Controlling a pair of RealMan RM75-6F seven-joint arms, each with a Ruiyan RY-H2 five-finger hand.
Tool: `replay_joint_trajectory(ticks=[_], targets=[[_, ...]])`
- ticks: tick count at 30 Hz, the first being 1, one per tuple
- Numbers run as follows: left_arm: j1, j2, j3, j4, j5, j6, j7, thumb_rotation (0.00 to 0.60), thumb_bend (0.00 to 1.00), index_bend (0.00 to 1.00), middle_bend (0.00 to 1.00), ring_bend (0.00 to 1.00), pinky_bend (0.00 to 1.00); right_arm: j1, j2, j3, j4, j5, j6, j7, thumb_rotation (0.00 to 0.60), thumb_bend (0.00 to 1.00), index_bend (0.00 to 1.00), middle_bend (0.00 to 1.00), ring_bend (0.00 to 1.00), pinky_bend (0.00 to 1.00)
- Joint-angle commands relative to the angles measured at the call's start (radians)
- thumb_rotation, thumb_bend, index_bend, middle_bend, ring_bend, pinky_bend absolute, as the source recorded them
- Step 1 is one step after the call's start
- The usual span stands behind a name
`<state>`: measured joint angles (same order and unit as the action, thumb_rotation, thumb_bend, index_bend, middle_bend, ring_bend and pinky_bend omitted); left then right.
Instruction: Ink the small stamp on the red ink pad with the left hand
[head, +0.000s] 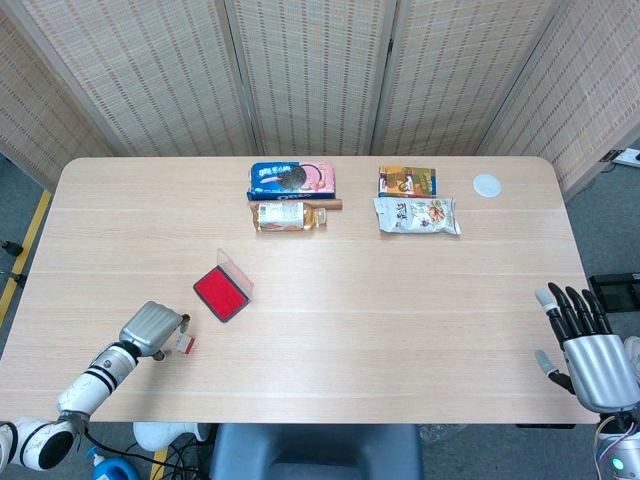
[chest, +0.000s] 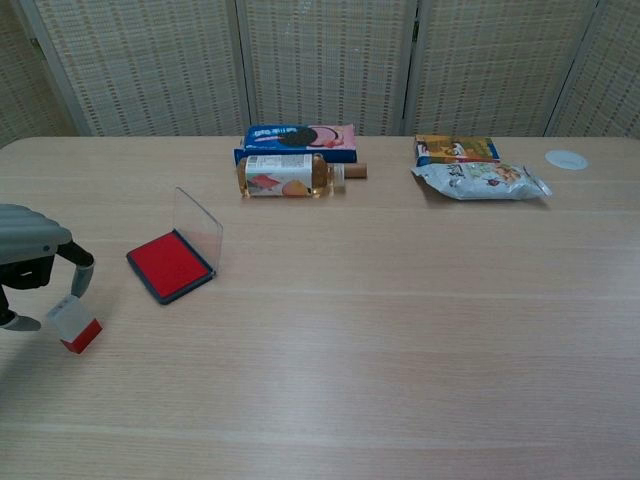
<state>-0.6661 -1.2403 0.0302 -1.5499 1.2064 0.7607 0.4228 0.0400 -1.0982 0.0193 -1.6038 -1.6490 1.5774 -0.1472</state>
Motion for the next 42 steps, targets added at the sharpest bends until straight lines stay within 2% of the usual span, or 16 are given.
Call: replay_joint_trajectory(ticks=[1, 12, 25, 37, 42], targets=[[-0.005, -0.004, 0.000, 0.007, -0.004, -0.006, -0.005, 0.600, 0.27, 0.46, 1.00, 0.91, 0.77, -0.002, 0.000, 0.001, 0.001, -0.001, 0.003, 0.002, 0.600, 0.29, 0.00, 0.00, 0.00, 0.00], [-0.015, -0.008, 0.011, 0.004, -0.005, -0.011, -0.011, 0.600, 0.27, 0.47, 1.00, 0.91, 0.77, 0.001, -0.001, 0.007, 0.002, 0.009, -0.003, -0.001, 0.600, 0.29, 0.00, 0.00, 0.00, 0.00], [-0.019, -0.021, 0.022, -0.031, -0.042, 0.012, 0.044, 0.600, 0.27, 0.41, 1.00, 0.91, 0.77, -0.004, -0.001, 0.002, 0.004, -0.005, 0.008, 0.001, 0.600, 0.29, 0.00, 0.00, 0.00, 0.00], [-0.027, -0.041, 0.022, 0.007, -0.019, 0.003, -0.002, 0.600, 0.27, 0.55, 1.00, 0.91, 0.78, -0.009, -0.003, 0.003, 0.006, -0.010, 0.019, -0.003, 0.600, 0.29, 0.00, 0.00, 0.00, 0.00], [-0.027, -0.024, 0.023, -0.019, -0.020, 0.007, -0.008, 0.600, 0.27, 0.59, 1.00, 0.91, 0.78, -0.006, -0.004, 0.005, 0.006, -0.008, 0.014, -0.003, 0.600, 0.29, 0.00, 0.00, 0.00, 0.00]])
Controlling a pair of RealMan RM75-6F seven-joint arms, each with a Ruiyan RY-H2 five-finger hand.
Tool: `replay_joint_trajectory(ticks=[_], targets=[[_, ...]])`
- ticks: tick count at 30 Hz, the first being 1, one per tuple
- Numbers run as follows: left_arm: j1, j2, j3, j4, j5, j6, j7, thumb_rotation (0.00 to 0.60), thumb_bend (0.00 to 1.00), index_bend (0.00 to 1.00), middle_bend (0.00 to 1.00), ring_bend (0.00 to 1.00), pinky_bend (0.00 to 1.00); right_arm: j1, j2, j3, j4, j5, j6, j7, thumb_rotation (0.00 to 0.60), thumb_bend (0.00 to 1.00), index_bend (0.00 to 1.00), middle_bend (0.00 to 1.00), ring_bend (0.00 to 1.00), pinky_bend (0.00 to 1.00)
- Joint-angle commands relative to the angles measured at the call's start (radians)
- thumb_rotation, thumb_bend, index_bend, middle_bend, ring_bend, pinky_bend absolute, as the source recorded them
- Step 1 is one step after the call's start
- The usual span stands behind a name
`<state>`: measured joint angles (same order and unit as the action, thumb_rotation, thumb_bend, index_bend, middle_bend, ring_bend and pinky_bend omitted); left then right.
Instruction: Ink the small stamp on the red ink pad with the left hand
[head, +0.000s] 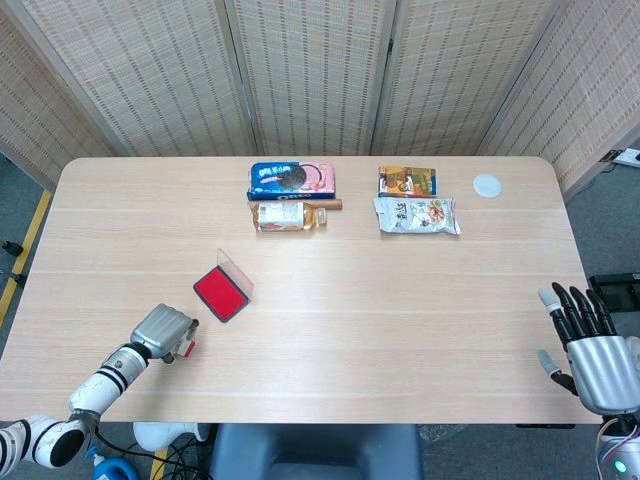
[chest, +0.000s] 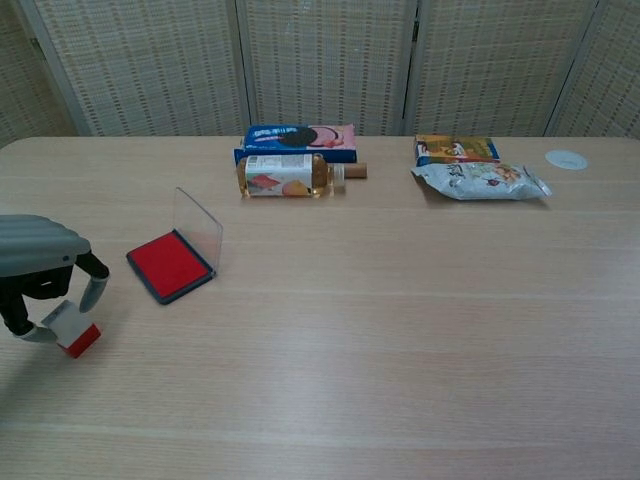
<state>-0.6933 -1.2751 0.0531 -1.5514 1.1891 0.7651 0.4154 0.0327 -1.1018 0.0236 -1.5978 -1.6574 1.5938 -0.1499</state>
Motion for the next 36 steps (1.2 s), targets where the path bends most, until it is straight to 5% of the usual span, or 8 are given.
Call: replay_joint_trajectory(ticks=[1, 7, 14, 22, 36], targets=[[-0.001, 0.018, -0.001, -0.029, -0.005, 0.005, 0.000, 0.600, 0.27, 0.60, 1.00, 0.91, 0.78, 0.002, 0.000, 0.000, 0.000, 0.001, -0.004, 0.000, 0.600, 0.29, 0.00, 0.00, 0.00, 0.00], [-0.011, 0.100, -0.018, -0.154, -0.036, 0.036, 0.036, 0.600, 0.28, 0.63, 1.00, 0.91, 0.78, 0.007, 0.003, 0.003, -0.001, 0.011, -0.017, 0.005, 0.600, 0.29, 0.00, 0.00, 0.00, 0.00], [-0.063, 0.162, -0.075, -0.237, -0.128, 0.036, 0.069, 0.600, 0.40, 0.69, 1.00, 0.93, 0.81, 0.016, 0.007, 0.011, -0.004, 0.029, -0.034, 0.013, 0.600, 0.29, 0.00, 0.00, 0.00, 0.00], [-0.170, 0.099, -0.122, -0.114, -0.222, -0.066, 0.061, 0.600, 0.41, 0.70, 1.00, 0.95, 0.84, 0.027, 0.015, 0.028, -0.007, 0.068, -0.059, 0.032, 0.600, 0.29, 0.00, 0.00, 0.00, 0.00], [-0.333, -0.034, -0.122, 0.156, -0.311, -0.252, 0.029, 0.600, 0.41, 0.71, 1.00, 1.00, 0.94, 0.054, 0.029, 0.058, -0.003, 0.146, -0.116, 0.068, 0.600, 0.29, 0.00, 0.00, 0.00, 0.00]])
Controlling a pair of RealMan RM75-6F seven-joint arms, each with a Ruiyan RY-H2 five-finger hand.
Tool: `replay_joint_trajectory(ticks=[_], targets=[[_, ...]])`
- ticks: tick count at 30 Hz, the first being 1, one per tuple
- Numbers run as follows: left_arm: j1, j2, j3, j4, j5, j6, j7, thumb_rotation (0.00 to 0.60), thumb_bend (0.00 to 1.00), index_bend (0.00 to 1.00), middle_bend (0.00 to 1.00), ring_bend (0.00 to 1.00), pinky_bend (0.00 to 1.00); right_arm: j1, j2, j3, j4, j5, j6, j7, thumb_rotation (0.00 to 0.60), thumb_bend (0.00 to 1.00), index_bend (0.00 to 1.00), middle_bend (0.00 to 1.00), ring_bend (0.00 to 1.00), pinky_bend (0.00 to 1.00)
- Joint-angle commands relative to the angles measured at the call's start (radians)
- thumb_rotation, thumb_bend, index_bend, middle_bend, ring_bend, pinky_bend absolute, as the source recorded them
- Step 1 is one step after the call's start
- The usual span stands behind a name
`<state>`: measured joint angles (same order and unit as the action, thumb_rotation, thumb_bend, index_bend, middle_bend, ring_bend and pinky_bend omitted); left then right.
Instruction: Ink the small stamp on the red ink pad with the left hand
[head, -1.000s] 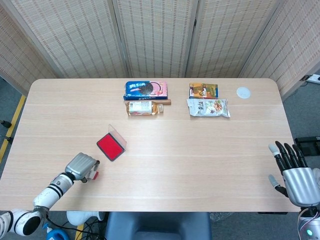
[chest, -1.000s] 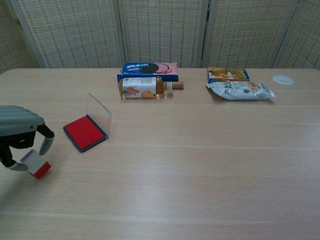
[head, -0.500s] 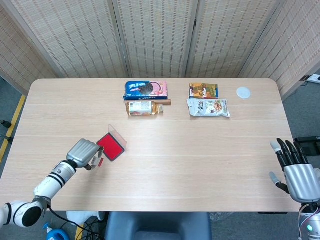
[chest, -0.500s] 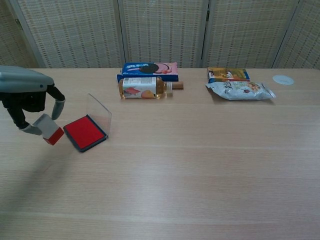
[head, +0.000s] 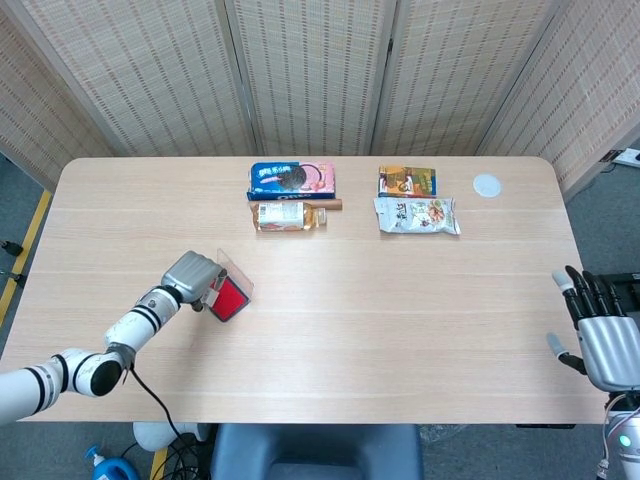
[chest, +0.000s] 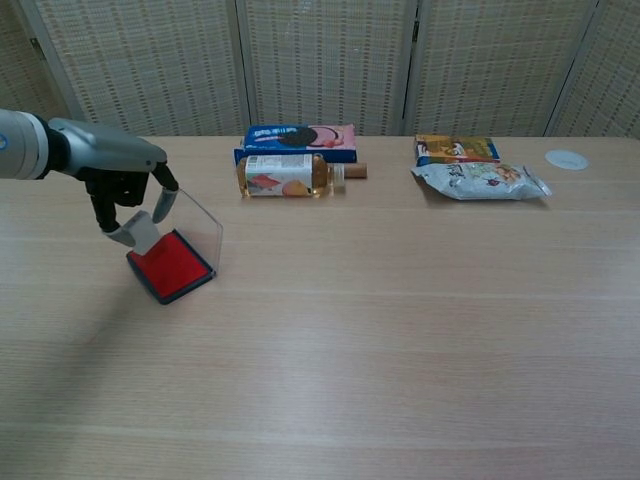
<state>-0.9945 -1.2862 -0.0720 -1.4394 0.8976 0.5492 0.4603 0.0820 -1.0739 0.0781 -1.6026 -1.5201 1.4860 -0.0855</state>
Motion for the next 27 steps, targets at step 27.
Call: replay_joint_trajectory(ticks=[27], targets=[[-0.136, -0.144, 0.092, 0.194, -0.080, -0.077, -0.064, 0.600, 0.41, 0.72, 1.00, 1.00, 0.95, 0.009, 0.025, 0.003, 0.009, 0.023, -0.016, 0.058, 0.600, 0.29, 0.00, 0.00, 0.00, 0.00]])
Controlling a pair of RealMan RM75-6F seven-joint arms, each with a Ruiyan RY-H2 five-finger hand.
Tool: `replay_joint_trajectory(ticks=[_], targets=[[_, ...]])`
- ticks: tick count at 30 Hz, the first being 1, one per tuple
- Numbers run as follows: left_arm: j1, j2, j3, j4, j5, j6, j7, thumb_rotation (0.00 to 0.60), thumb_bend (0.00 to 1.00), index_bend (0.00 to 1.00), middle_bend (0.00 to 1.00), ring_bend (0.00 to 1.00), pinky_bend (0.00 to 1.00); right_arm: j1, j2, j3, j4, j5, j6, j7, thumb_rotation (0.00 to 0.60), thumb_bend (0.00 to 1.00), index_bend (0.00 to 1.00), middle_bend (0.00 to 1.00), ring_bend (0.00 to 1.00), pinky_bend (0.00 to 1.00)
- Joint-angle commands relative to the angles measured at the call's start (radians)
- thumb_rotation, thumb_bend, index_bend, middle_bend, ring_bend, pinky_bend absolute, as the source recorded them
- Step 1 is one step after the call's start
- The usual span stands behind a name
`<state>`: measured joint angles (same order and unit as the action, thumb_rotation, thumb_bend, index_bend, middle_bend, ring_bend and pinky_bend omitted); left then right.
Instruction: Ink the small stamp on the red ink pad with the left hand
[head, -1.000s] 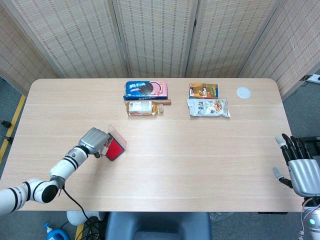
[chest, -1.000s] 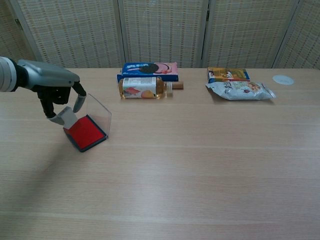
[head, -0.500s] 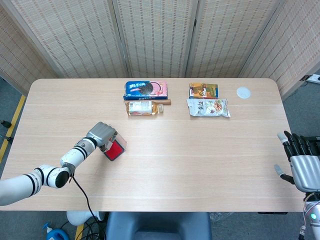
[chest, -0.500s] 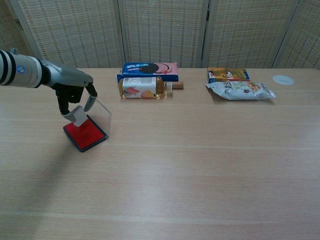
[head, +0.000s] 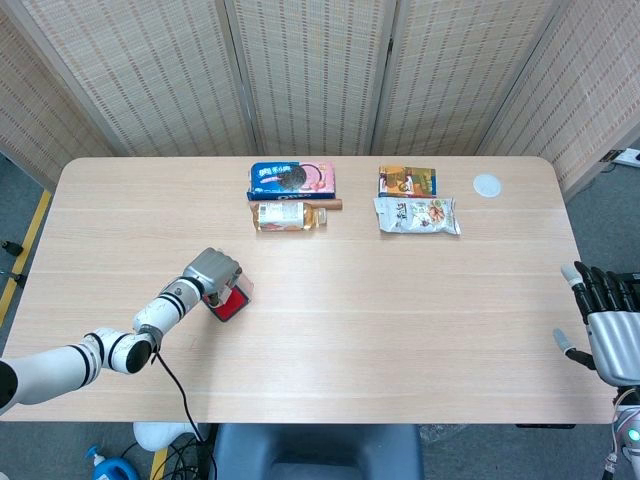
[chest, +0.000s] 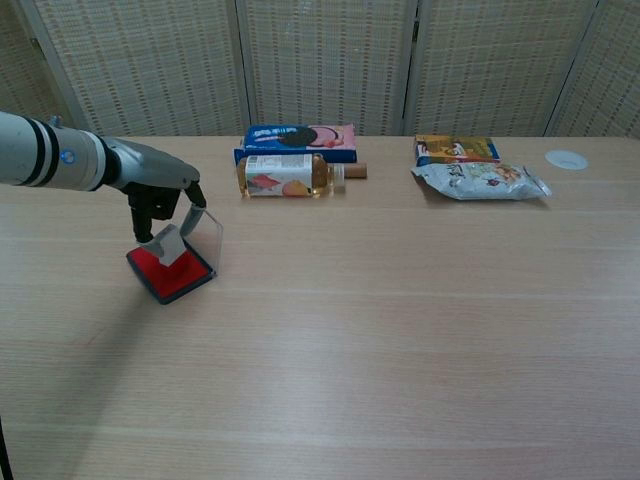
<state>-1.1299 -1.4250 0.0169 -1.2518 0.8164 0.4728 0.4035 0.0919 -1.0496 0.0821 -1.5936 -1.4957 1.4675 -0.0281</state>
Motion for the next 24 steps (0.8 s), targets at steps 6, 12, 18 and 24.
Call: replay_joint_trajectory(ticks=[6, 12, 18, 24], targets=[[0.002, -0.011, 0.011, 0.017, 0.018, 0.000, -0.030, 0.600, 0.41, 0.72, 1.00, 1.00, 0.95, -0.002, 0.000, -0.002, 0.000, -0.004, 0.007, 0.001, 0.600, 0.29, 0.00, 0.00, 0.00, 0.00], [0.005, -0.011, 0.019, 0.016, 0.033, 0.000, -0.046, 0.600, 0.41, 0.72, 1.00, 1.00, 0.95, -0.003, -0.001, -0.003, -0.001, -0.006, 0.010, -0.003, 0.600, 0.29, 0.00, 0.00, 0.00, 0.00], [0.011, -0.022, 0.025, 0.023, 0.043, 0.004, -0.061, 0.600, 0.41, 0.72, 1.00, 1.00, 0.95, -0.006, -0.002, -0.005, -0.002, -0.012, 0.018, -0.005, 0.600, 0.29, 0.00, 0.00, 0.00, 0.00], [0.017, -0.032, 0.027, 0.041, 0.059, 0.001, -0.079, 0.600, 0.41, 0.72, 1.00, 1.00, 0.95, -0.006, -0.001, -0.006, 0.000, -0.013, 0.020, -0.002, 0.600, 0.29, 0.00, 0.00, 0.00, 0.00]])
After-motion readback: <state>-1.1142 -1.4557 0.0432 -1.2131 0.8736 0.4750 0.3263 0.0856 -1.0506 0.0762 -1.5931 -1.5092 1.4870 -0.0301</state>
